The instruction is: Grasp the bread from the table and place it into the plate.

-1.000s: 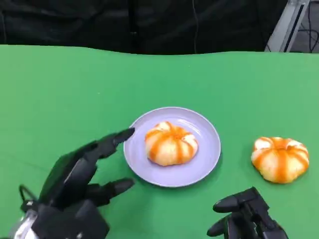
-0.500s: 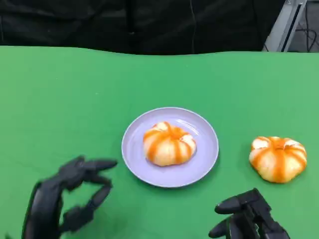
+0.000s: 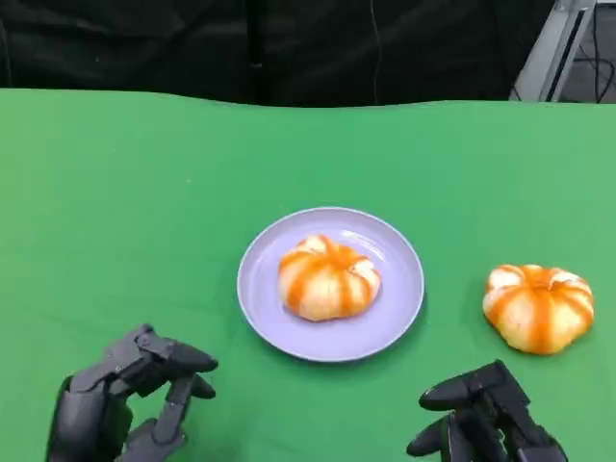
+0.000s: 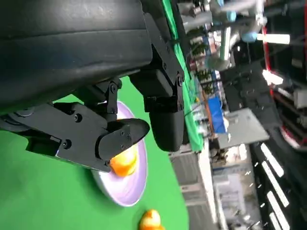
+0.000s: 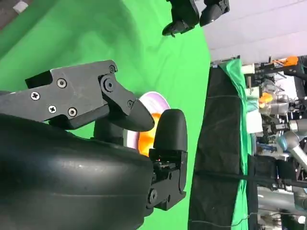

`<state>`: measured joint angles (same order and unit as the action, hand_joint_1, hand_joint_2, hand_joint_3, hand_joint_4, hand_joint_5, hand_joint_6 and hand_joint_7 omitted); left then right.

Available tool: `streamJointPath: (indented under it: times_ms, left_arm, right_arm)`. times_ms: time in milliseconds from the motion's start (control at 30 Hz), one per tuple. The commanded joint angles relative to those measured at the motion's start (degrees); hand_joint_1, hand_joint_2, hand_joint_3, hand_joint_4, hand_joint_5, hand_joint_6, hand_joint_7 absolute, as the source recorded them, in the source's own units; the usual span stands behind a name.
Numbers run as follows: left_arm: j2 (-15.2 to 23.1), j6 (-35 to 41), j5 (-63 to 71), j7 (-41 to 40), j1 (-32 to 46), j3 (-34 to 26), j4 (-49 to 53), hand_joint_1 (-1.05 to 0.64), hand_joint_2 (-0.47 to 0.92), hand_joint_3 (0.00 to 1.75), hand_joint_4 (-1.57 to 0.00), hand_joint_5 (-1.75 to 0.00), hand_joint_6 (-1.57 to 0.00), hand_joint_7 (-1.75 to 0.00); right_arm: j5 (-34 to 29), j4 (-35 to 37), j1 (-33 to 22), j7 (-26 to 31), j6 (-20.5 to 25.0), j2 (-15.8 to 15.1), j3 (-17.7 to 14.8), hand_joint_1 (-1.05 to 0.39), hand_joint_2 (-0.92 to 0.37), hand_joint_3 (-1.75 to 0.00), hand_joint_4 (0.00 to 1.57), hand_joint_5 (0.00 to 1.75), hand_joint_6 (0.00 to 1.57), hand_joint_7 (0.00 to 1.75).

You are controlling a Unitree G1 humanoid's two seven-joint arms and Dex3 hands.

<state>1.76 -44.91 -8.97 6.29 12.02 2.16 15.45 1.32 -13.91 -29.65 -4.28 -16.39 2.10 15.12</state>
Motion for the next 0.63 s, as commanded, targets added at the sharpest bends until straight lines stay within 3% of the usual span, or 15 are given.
streamJointPath:
  times_ms: [33, 633]
  left_arm:
    - [-0.52, -0.09, -0.81, 1.29, -0.35, -1.21, 0.92, -0.06, 0.63, 1.01, -0.75, -1.6, -0.77, -1.31]
    - [-2.2, 0.4, -1.9, 4.52, -0.51, -2.0, 1.87, -0.04, 0.58, 1.08, -0.77, -1.61, -0.79, -1.29]
  right_arm:
    - [1.06, 0.41, 0.06, -0.57, -0.57, -0.53, -0.87, -0.24, -0.92, -0.98, 0.15, 1.75, 0.04, 1.75]
    - [0.67, 0.66, -0.09, -1.01, -1.47, -0.62, -2.17, -0.25, -0.92, -0.96, 0.18, 1.75, 0.05, 1.75]
